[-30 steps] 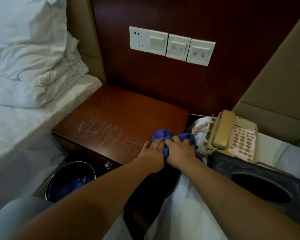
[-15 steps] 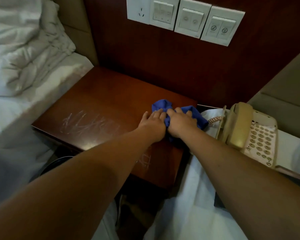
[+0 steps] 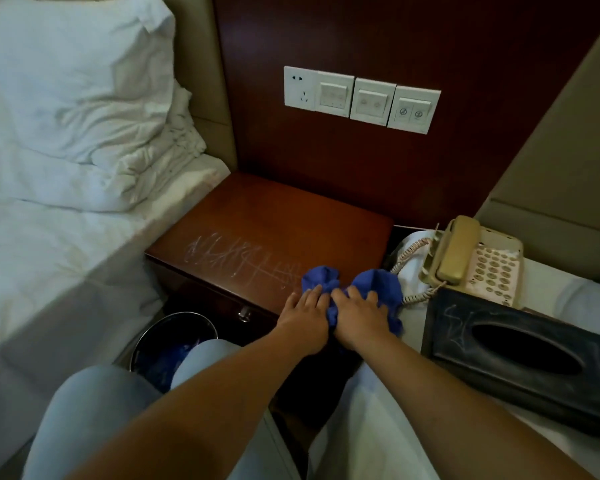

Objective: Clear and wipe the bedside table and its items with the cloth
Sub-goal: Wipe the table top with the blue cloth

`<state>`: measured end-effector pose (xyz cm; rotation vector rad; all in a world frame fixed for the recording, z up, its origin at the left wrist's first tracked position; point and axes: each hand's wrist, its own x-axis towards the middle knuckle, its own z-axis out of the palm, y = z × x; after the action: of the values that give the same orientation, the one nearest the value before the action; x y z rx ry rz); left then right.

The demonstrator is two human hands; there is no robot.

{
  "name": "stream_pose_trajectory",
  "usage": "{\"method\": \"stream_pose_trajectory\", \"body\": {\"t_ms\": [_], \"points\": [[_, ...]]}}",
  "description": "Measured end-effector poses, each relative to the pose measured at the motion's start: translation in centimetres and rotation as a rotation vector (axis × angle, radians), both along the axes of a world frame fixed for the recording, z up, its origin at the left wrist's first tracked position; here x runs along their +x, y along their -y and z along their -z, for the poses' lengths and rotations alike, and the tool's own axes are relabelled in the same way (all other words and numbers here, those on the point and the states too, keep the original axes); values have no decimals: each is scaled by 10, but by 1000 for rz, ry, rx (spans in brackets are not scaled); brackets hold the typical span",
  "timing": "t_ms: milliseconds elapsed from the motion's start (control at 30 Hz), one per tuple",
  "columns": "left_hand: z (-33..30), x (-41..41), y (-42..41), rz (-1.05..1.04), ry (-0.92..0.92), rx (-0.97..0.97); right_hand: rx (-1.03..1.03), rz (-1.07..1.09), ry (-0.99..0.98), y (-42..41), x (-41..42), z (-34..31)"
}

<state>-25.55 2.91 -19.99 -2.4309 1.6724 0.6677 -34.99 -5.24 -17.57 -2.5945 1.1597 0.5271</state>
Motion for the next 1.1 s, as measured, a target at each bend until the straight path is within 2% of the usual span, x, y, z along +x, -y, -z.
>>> {"method": "stream_pose_trajectory", "body": {"t_ms": [300,767,900,1100], "points": [[7,7,-1,-24,-33,-72,-13,-25,-31,4,9,4],[18,153,111,11,-43,-173,-76,128,-39,109,152,14],[11,152,110,-13,-101,-149,-31,125,-120,110,157,7],[12,136,83,-113,-101,-191,-52,75,-99,89,145,8]]}}
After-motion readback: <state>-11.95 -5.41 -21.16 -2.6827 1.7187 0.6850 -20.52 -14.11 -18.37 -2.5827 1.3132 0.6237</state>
